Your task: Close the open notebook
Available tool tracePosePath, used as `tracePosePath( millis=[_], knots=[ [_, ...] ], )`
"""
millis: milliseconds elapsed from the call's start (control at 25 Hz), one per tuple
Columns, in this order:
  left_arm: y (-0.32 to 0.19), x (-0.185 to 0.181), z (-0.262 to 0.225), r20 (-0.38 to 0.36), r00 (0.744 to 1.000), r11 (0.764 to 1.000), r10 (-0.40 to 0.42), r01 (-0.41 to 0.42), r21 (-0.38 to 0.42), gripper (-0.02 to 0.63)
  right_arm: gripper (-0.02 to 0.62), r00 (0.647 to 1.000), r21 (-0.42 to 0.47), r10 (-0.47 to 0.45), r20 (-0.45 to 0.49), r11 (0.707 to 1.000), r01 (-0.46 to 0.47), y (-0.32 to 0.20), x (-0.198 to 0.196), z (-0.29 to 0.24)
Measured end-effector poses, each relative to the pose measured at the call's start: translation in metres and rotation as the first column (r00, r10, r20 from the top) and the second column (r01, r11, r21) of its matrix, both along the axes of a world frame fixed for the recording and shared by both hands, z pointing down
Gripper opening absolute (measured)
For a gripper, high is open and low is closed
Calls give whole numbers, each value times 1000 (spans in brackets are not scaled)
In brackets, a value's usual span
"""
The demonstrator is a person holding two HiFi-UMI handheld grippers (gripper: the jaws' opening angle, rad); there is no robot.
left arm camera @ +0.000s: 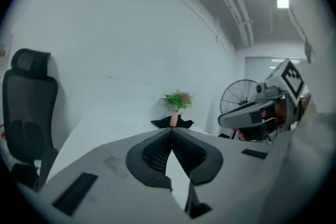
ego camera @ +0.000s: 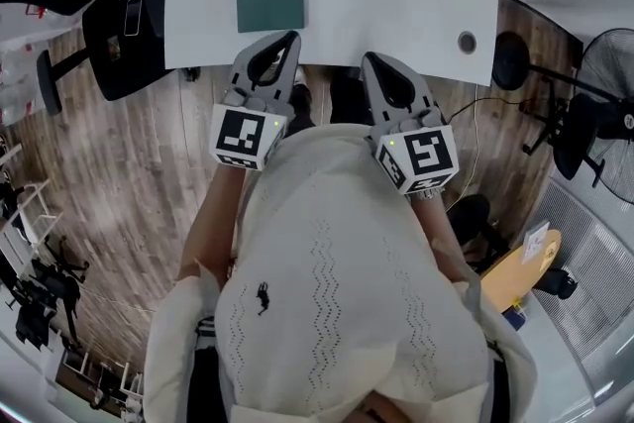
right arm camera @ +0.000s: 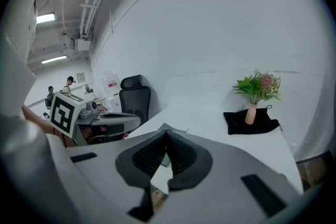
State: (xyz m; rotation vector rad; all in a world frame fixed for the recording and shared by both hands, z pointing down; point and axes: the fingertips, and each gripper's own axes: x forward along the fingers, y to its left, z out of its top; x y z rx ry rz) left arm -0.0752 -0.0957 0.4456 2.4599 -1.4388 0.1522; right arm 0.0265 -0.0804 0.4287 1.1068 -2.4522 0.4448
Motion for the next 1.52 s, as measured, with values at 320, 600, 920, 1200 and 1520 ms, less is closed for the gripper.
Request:
tracePosePath(
  millis=[320,600,920,1200,1520],
  knots=[
    [8,21,-55,-29,999,992,41,-38,121,12,2,1000,37,23,19,999,-24,2,4,-11],
    [16,21,-55,-43,998,992,56,-51,119,13,2,997,77,59,58,995,-63,-2,9,-22],
    [7,14,-80,-27,999,988,42,-38,152,14,2,982,126,116,146,983,-135,-17,19,-51],
    [-6,3,-134,-60,998,971,-12,26,237,14,1,983,254,102,155,957,-139,-25,29,-103],
    [-10,5,-160,-66,998,961,-21,38,274,14,1,979,361,100,177,919,-159,-28,43,-155]
  ],
)
